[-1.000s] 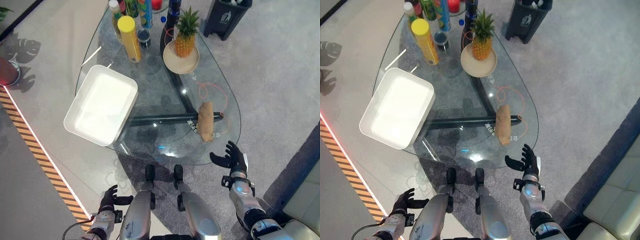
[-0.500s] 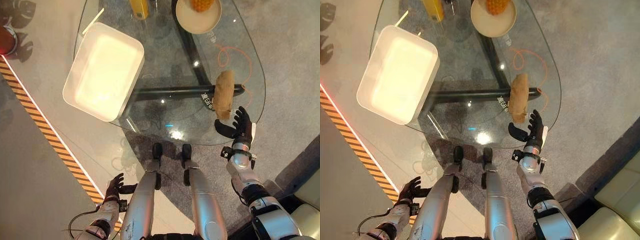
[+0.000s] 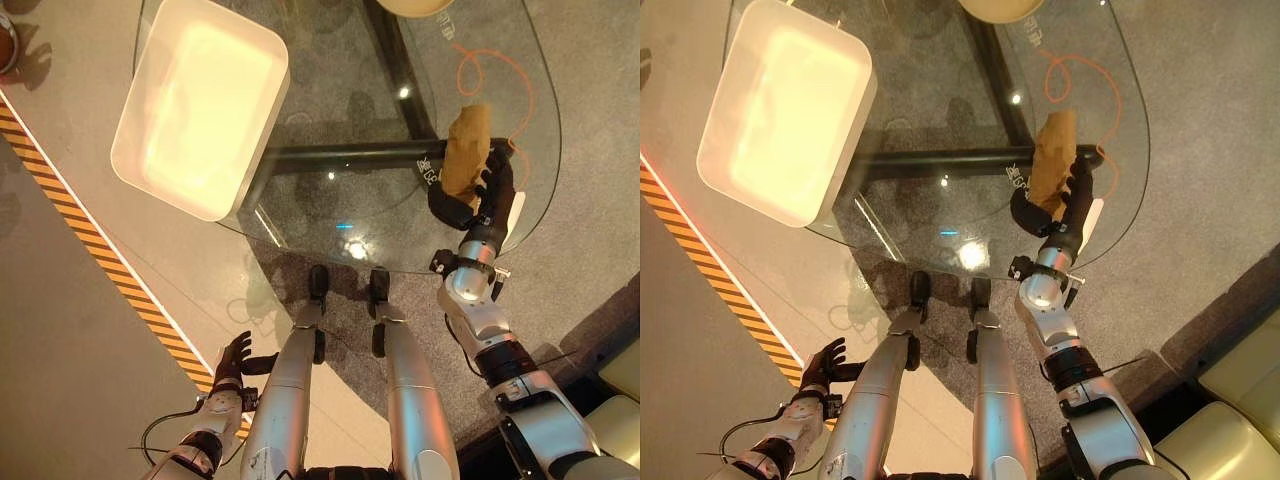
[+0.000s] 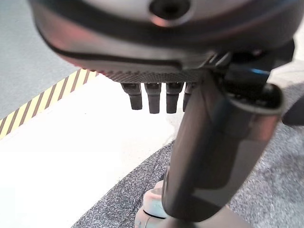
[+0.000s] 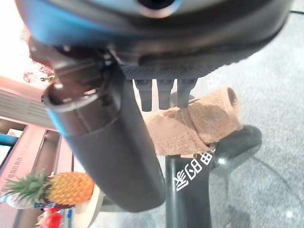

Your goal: Wipe the table with a cloth and put it in the basket.

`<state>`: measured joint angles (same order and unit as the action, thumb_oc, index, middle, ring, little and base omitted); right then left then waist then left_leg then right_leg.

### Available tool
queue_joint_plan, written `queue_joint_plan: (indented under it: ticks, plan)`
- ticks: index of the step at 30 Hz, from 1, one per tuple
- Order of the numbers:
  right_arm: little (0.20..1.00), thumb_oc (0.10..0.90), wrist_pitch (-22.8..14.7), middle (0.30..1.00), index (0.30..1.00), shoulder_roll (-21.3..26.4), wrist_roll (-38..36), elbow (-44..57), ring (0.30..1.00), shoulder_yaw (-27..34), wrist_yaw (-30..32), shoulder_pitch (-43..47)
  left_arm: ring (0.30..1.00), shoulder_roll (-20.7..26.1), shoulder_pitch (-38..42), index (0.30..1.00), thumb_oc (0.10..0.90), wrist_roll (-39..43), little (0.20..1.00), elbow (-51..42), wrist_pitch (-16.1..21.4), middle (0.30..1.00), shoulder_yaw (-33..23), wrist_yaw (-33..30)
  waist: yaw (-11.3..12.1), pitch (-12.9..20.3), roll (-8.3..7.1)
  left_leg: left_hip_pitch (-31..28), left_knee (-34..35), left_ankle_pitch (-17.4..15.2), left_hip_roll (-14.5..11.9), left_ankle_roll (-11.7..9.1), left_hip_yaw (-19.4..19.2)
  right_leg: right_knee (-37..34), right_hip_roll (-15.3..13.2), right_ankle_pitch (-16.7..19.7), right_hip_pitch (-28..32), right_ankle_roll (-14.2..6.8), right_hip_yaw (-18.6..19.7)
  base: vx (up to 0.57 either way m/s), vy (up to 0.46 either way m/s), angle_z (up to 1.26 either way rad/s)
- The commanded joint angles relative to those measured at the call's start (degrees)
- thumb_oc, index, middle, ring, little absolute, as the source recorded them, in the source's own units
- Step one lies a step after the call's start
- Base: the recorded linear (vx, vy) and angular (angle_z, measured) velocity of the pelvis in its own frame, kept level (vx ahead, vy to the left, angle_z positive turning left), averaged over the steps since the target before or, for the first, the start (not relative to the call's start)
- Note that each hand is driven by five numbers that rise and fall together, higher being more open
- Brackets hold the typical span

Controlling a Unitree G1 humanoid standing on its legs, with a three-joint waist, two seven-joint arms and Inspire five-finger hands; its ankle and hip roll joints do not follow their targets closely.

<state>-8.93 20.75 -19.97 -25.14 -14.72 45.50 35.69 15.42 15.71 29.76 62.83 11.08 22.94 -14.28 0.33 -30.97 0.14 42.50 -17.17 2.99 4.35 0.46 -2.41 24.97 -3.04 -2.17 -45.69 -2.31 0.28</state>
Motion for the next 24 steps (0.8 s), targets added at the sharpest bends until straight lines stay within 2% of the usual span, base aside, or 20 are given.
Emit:
queue_joint_plan:
  ticks: [1,5,6,11,20,23,24]
  plan:
    - [0.9,0.8,-0.6,0.9,0.9,5.1,4.0,9.8,0.9,0.7,4.3,1.0,0.9,-3.8,-4.0,0.9,0.8,1.1,0.9,-0.3,-1.6,0.9,1.1,-1.1,-0.2,1.2,1.65,2.0,-6.2,-5.0,1.6,1.4,1.3,-3.7,1.4,3.1,-0.2,1.0,-3.7,0.0,0.0,0.0]
    - [0.9,0.8,1.3,0.9,0.9,6.2,4.8,9.0,0.9,0.4,6.8,4.0,0.9,-4.2,-3.4,0.9,0.8,1.3,0.9,0.8,-1.1,0.9,1.5,-0.8,0.0,1.2,1.48,3.9,-7.0,-4.9,1.5,1.4,1.4,-3.1,1.4,3.5,-2.1,1.0,-3.6,0.01,0.007,0.0]
    - [0.9,0.8,3.5,0.9,0.9,6.7,5.3,8.2,0.9,0.2,9.0,5.2,0.9,-4.3,-3.3,0.9,0.8,1.2,0.9,1.2,-0.8,0.9,1.6,-0.8,0.2,1.2,1.36,4.4,-7.4,-5.2,1.5,1.4,1.5,-3.0,1.4,3.4,-2.5,0.9,-3.7,0.0,0.0,0.0]
    - [0.9,0.8,8.2,0.9,0.9,8.5,4.8,5.1,0.9,-0.6,14.4,8.8,0.9,-4.3,-2.4,0.9,0.8,1.5,0.9,2.6,0.2,0.9,1.8,-0.8,0.6,1.2,0.9,6.5,-8.1,-5.2,1.6,1.4,2.0,-3.0,1.4,4.1,-4.3,0.7,-3.8,0.01,-0.004,0.02]
    - [0.9,0.8,14.6,0.9,0.9,9.9,1.9,2.5,0.9,-3.3,13.6,12.1,0.9,-3.9,-2.0,0.9,0.8,2.2,0.9,1.8,0.6,0.9,2.6,-0.6,1.3,1.2,0.94,9.0,-8.9,-5.1,1.9,1.3,2.7,-2.5,1.5,4.5,-6.6,0.5,-3.8,0.0,-0.003,0.01]
    - [0.9,0.8,18.5,0.9,0.9,10.1,0.4,1.8,0.9,-4.0,14.0,12.5,0.9,-3.8,-2.1,0.9,0.8,2.3,0.9,1.1,0.7,0.9,2.6,-0.4,1.5,1.2,1.15,9.4,-9.2,-5.3,1.8,1.2,2.7,-2.3,1.6,4.4,-7.0,0.5,-3.7,0.0,0.0,0.0]
    - [0.9,0.8,18.5,0.9,0.9,10.1,0.4,1.8,0.9,-4.0,14.0,12.5,0.9,-3.8,-2.1,0.9,0.8,2.3,0.9,1.1,0.7,0.9,2.6,-0.4,1.5,1.2,1.15,9.4,-9.2,-5.3,1.8,1.2,2.7,-2.3,1.6,4.4,-7.0,0.5,-3.7,0.0,0.0,0.0]
